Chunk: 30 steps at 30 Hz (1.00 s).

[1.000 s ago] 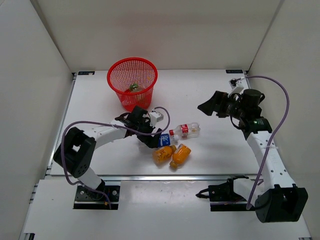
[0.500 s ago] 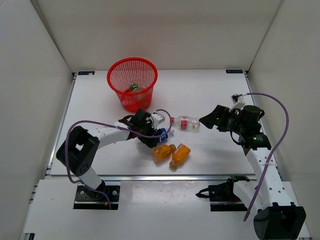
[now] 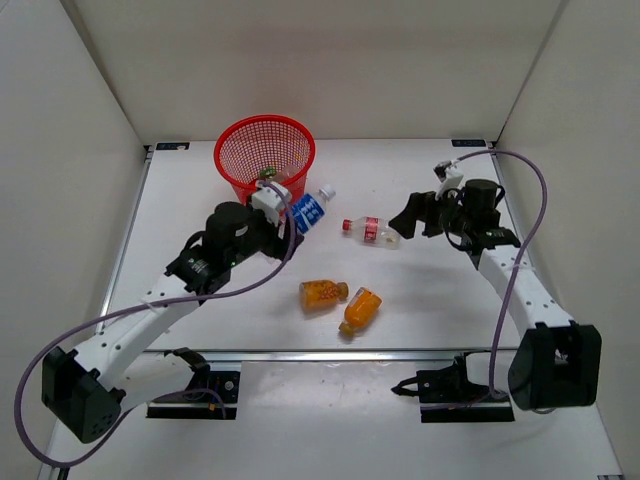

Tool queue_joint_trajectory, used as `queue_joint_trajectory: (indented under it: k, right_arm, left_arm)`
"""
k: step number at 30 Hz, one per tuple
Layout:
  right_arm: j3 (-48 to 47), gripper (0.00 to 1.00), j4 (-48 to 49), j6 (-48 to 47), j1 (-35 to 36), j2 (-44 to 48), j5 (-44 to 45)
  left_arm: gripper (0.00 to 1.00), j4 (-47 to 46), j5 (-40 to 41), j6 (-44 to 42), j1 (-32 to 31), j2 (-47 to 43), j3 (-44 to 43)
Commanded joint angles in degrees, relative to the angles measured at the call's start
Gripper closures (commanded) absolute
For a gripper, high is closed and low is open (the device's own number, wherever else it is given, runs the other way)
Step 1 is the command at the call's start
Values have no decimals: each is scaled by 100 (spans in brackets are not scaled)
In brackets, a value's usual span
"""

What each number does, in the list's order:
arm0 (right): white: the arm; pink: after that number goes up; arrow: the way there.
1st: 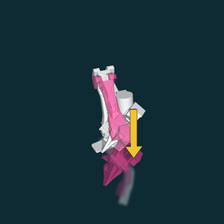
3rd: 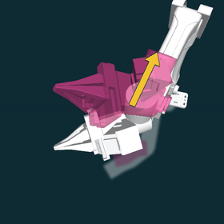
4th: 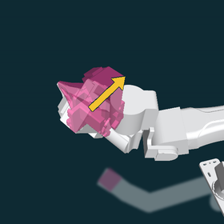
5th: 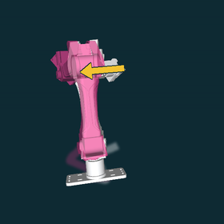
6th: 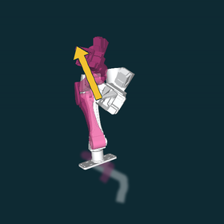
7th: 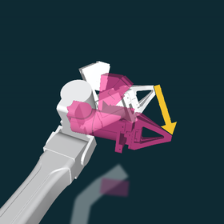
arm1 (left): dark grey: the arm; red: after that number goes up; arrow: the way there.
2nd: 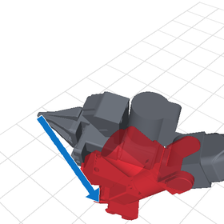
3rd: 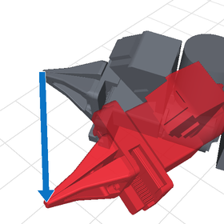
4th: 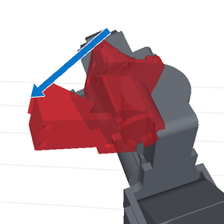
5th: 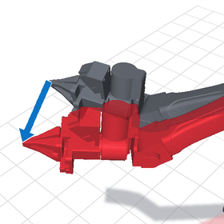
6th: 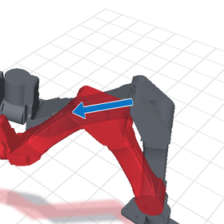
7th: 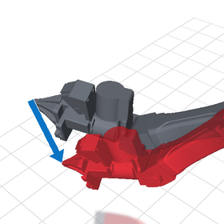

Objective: Put the plastic bottles in the bin

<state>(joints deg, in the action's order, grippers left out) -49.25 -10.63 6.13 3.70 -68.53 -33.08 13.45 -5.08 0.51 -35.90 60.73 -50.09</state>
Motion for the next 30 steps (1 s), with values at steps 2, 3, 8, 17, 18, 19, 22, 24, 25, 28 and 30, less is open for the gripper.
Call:
queue_joint_trajectory:
  k: [2, 3, 8, 17, 18, 19, 22, 24, 25, 28, 30]
  right_arm:
    - [-486, 5, 1686, -771, -264, -974, -1250]
    - [-871, 5, 1592, -858, -291, -1195, -1480]
    - [-2699, 8, 627, -1571, -256, -3293, -2280]
    - [-3906, 7, -464, -2686, 763, -4756, -464]
    - [-3995, 7, -562, -2783, 807, -4949, -280]
    - [-4187, 7, -780, -2827, 816, -5124, -200]
    - [-4391, 7, -1072, -3108, 1035, -5345, 563]
    - [-4251, 7, -1134, -3250, 1194, -5381, 942]
    - [-4172, 7, -1090, -3302, 1246, -5338, 1109]
    - [-3785, 9, -792, -3241, 1326, -5171, 1506]
    - [-3513, 11, -607, -3057, 1256, -4969, 1577]
  left_arm:
    - [37, -1107, 912, 738, 338, -45, -623]
    - [37, -1265, 1339, 896, 382, 122, -747]
    - [34, -1451, 2520, 1468, 741, 1264, -2213]
    - [18, -1960, 4190, 1478, 856, 2618, -2708]
    - [5, -1813, 4086, 1530, 961, 2706, -2795]
    - [2, -1750, 3981, 1644, 1058, 2847, -2918]
    - [1, -1600, 3541, 1882, 1225, 2927, -2963]
    - [1, -1478, 3374, 1926, 1208, 2945, -2998]
    - [2, -1442, 3347, 1900, 1208, 2901, -2981]
    - [2, -1346, 3356, 1777, 1068, 2673, -3016]
    - [1, -960, 3233, 1820, 998, 2375, -3086]
